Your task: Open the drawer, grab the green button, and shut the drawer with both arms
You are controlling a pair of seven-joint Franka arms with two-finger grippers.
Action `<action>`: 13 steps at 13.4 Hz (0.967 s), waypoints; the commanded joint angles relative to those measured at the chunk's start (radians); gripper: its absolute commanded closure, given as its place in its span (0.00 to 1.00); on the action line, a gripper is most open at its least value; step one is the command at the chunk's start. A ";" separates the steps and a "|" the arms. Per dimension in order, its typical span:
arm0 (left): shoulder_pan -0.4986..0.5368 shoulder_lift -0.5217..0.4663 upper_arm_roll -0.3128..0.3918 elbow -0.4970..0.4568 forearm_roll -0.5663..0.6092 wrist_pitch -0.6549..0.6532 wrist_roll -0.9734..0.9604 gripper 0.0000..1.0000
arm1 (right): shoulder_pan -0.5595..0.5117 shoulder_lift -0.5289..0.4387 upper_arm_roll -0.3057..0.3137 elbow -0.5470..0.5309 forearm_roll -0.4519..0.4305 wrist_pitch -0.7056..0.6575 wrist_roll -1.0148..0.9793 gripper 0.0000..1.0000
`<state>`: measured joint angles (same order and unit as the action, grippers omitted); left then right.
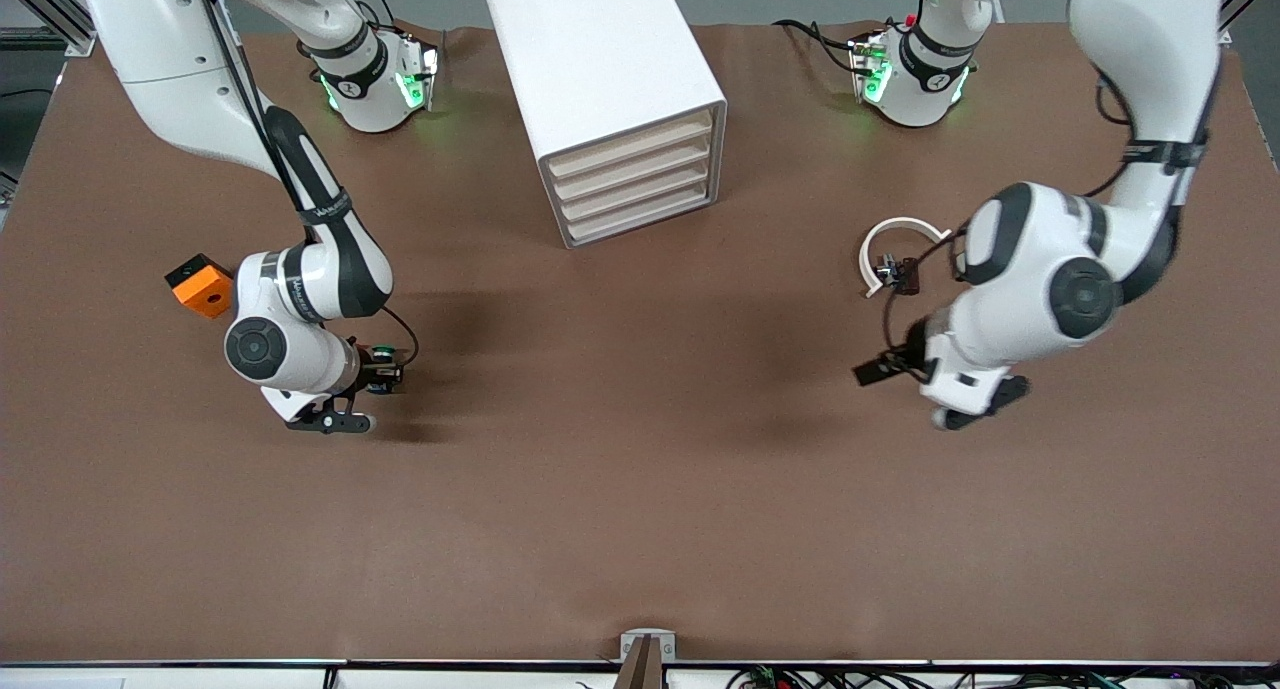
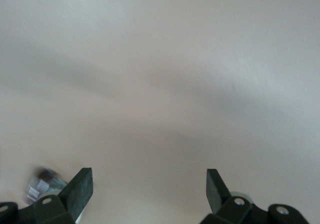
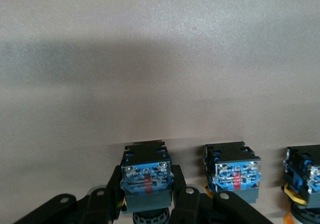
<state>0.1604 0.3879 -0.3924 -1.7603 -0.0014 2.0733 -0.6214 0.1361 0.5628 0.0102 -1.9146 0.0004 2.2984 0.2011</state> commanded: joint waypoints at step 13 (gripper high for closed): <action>-0.041 -0.366 0.246 0.245 0.101 -0.484 0.589 0.00 | 0.002 -0.066 0.008 0.040 0.001 -0.181 0.115 0.00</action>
<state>0.1723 0.0962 -0.2218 -1.4952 0.0984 1.6446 -0.1363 0.1398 0.5503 0.0142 -1.8937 0.0007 2.1934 0.2792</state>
